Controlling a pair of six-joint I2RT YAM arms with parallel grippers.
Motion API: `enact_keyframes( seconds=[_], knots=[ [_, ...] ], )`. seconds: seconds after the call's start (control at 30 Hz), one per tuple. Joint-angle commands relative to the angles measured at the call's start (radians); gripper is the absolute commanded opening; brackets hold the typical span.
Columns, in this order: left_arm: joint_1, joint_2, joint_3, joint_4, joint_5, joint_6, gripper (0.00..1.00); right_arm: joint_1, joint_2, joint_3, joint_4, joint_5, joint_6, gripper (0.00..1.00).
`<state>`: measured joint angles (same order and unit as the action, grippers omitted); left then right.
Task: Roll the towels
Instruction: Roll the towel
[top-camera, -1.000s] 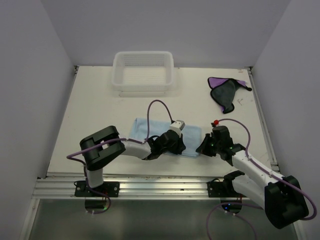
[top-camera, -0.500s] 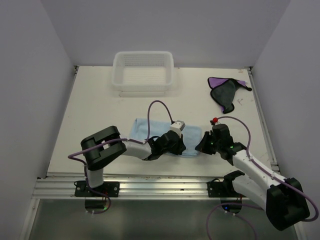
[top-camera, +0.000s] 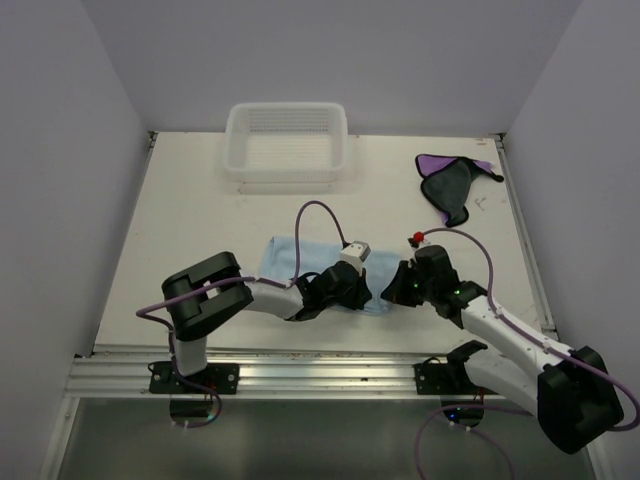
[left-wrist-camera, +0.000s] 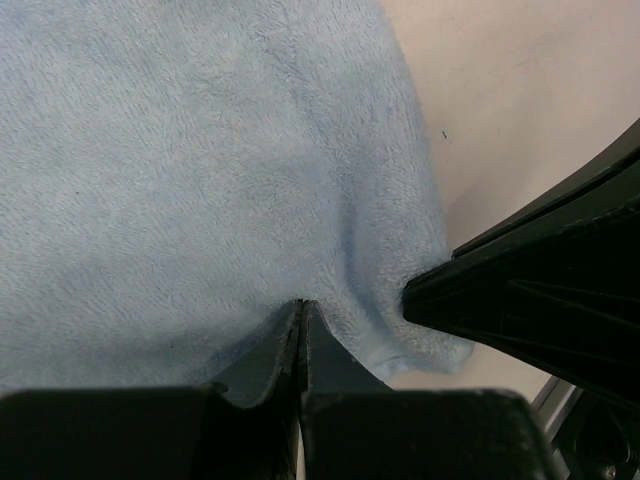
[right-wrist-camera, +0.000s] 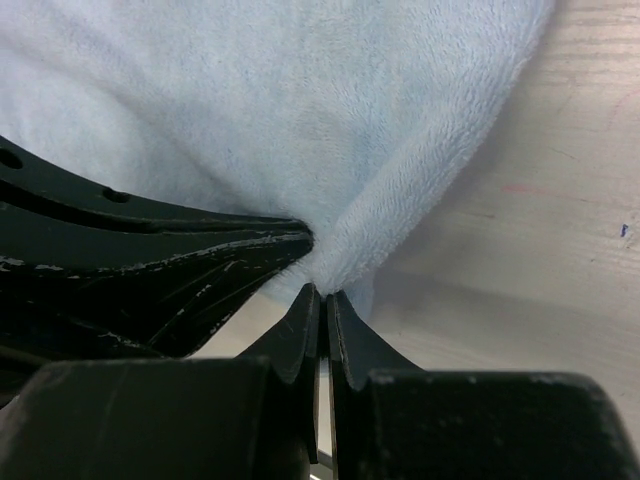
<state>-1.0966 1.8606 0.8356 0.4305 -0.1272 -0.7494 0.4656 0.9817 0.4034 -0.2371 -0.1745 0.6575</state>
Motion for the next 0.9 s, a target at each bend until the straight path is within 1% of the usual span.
enact_keyframes(
  seconds=[0.0, 0.67, 0.87],
  knots=[
    [-0.009, 0.02, -0.004, -0.006, -0.026, -0.007, 0.0, 0.015, 0.011, 0.048, 0.042, 0.007, 0.014, 0.0],
    [-0.009, -0.004, -0.033, -0.002, -0.045, 0.007, 0.0, 0.097, 0.094, 0.097, 0.09, 0.059, 0.05, 0.0],
    [-0.008, -0.084, -0.053, -0.042, -0.13, 0.033, 0.0, 0.099, 0.081, 0.098, 0.055, 0.086, 0.034, 0.0]
  ],
)
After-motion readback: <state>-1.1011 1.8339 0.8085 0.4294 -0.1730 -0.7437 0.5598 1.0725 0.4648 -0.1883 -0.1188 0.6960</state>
